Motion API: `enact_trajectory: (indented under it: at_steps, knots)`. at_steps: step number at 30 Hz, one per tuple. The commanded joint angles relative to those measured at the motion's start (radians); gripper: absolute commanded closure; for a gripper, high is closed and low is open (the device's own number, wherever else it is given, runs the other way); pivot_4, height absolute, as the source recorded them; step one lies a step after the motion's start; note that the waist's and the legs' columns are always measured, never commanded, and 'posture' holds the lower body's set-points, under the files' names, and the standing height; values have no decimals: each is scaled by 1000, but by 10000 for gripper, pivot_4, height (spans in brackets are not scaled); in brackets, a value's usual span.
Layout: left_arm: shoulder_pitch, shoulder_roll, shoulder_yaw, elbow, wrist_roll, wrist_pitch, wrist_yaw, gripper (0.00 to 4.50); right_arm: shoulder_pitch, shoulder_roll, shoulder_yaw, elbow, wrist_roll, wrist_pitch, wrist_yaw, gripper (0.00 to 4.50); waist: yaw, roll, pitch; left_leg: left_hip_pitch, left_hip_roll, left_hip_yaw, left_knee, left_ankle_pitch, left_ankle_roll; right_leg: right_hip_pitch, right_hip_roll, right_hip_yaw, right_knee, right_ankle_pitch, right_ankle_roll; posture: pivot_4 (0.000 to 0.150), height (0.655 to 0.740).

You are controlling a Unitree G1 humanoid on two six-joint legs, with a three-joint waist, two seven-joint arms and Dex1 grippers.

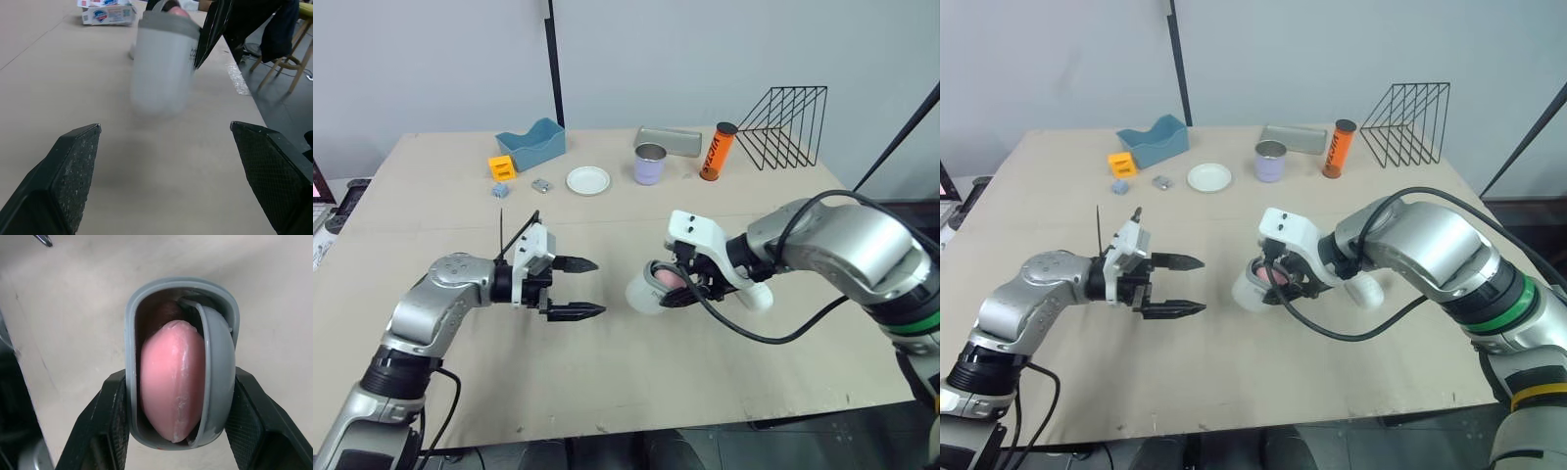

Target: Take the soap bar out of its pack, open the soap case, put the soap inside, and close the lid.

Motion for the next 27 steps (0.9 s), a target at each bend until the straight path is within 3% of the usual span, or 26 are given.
enact_trajectory:
  at_steps: [1, 12, 27]
  knots:
    - [-43, -34, -26, 27, 34, -37, 10, 0, -44, -1, 46, -2, -105, -73, 84, 24523, 1, 0, 0, 0, 0, 0, 0, 0, 0, 0, 0, 0, 0, 0, 0, 1500, 7393]
    - [-109, -138, -90, 110, 115, -87, 24, 0, -58, 69, 68, 19, -257, -122, 190, 24523, 0, 0, 0, 0, -2, 0, 2, 0, 0, 1, 1, -1, 1, 2, -1, 1500, 7393]
    - [-125, -182, -110, 86, 107, -47, 29, 0, -31, 121, 85, -20, -327, -93, 227, 24523, 0, 0, 0, 0, -2, -1, 3, 0, 0, 1, 1, -1, 2, 4, 1, 1500, 7393]
